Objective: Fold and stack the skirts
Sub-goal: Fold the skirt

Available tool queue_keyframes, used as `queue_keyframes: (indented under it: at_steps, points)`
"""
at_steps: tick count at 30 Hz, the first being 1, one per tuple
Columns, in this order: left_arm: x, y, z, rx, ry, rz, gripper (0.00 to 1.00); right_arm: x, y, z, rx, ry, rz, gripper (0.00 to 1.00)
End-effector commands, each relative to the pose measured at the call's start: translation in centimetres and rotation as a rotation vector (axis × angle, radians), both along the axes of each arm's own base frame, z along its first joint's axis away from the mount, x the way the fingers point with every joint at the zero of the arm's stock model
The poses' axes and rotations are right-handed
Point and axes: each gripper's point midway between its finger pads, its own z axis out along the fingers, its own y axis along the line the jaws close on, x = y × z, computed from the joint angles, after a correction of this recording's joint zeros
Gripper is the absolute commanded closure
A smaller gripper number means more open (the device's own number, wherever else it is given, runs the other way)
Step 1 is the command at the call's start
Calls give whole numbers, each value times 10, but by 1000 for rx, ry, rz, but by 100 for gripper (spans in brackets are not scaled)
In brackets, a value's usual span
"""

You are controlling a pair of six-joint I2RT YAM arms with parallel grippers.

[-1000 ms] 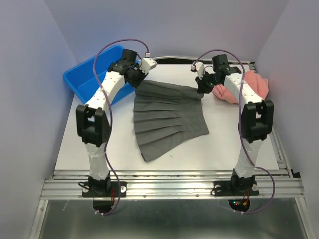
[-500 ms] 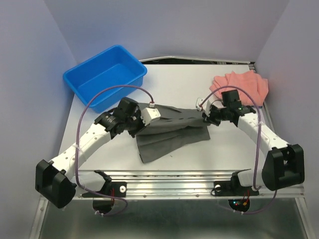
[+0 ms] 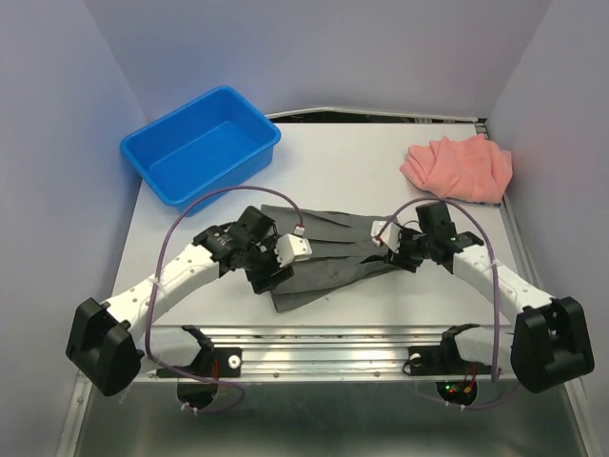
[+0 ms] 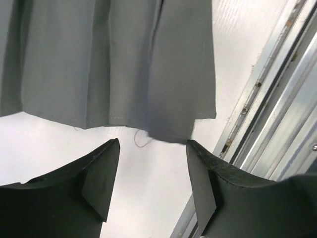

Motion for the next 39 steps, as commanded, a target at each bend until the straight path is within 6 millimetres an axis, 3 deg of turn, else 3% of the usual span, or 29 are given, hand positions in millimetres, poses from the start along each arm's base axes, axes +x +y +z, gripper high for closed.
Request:
queue_keyframes:
  at_steps: [1, 4, 6, 8, 12, 13, 15, 16, 21, 24, 26, 30, 31, 32, 35, 38, 39]
  points:
    - [-8, -18, 57, -134, -48, -99, 32, 12, 19, 69, 103, -89, 30, 40]
    - [-10, -28, 78, -186, -30, -102, 33, 19, 22, 104, 130, -124, 6, 40]
    - [-10, -30, 84, -200, -22, -97, 33, 22, 22, 110, 130, -118, -3, 40]
    - [2, -31, 78, -182, -37, -38, 33, 29, 22, 110, 127, -110, -25, 43]
    - [33, -31, 42, -91, -56, 73, 37, 47, 21, 67, 89, 52, -131, 48]
    - [42, -36, 29, -72, -27, 109, 38, 50, 18, 41, 51, 141, -175, 49]
    - [48, -42, 19, -57, -10, 112, 42, 56, 18, 29, 31, 212, -212, 51]
    - [55, -49, 14, -60, 2, 118, 43, 53, 19, 11, 14, 288, -235, 51]
    - [68, -67, 15, -89, -10, 80, 45, 51, 27, -10, 46, 416, -315, 52]
    - [74, -80, 27, -126, -89, 28, 41, 41, 36, -21, 77, 540, -364, 53]
    - [75, -82, 18, -97, -117, -3, 40, 28, 46, -24, 118, 653, -388, 55]
    - [73, -68, -26, 28, -39, 3, 51, 5, 64, -22, 204, 842, -431, 57]
    - [73, -66, -27, 24, -26, 0, 52, 3, 68, -19, 220, 868, -441, 57]
    - [69, -70, -23, -17, -9, -23, 52, 2, 71, -15, 243, 888, -447, 55]
    - [69, -83, 13, -134, -105, -84, 43, 8, 88, 18, 359, 896, -447, 51]
    - [70, -101, 46, -205, -187, -129, 39, 32, 81, 63, 499, 835, -477, 47]
    - [69, -114, 58, -222, -221, -150, 36, 50, 67, 81, 557, 790, -512, 45]
